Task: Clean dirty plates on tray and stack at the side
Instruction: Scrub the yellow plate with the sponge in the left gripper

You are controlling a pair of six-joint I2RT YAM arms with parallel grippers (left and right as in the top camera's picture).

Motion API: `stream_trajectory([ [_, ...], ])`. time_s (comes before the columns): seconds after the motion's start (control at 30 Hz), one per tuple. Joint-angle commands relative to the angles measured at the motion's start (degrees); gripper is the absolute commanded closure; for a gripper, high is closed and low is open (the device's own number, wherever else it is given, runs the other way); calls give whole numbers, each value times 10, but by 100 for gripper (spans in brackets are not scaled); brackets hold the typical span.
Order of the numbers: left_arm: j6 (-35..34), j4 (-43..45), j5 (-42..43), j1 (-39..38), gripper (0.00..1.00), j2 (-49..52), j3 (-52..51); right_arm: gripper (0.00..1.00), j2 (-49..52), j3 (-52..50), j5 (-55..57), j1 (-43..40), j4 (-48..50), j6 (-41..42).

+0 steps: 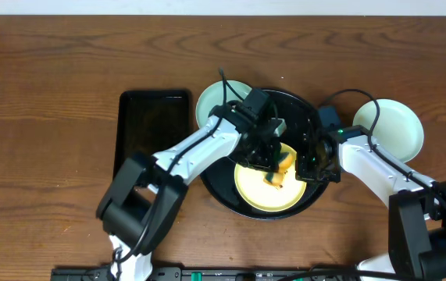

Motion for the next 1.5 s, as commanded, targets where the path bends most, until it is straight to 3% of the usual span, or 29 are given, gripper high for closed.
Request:
stream_trajectory([
  [0.0,2,3,81,-1,93,16,-4,99,13,-12,90,-8,-4,0],
  [0.2,2,-2,130,-1,92,33,-6,99,13,-12,90,-8,-4,0],
  [0.47,1,-4,112,-6,92,34,-35,99,13,-12,90,-8,-3,0],
  [0.67,2,43,110,-20,92,34,-72,99,13,-12,90,-8,-4,0],
  [0.73,1,60,86,-22,92,34,-80,99,13,-12,90,-8,-4,0],
  [1.03,-18,69,-194,-21,92,34,-80,99,13,-12,86,-8,-5,0],
  [1.47,-21,181,-224,-21,92,33,-80,99,13,-12,86,-8,-10,0],
])
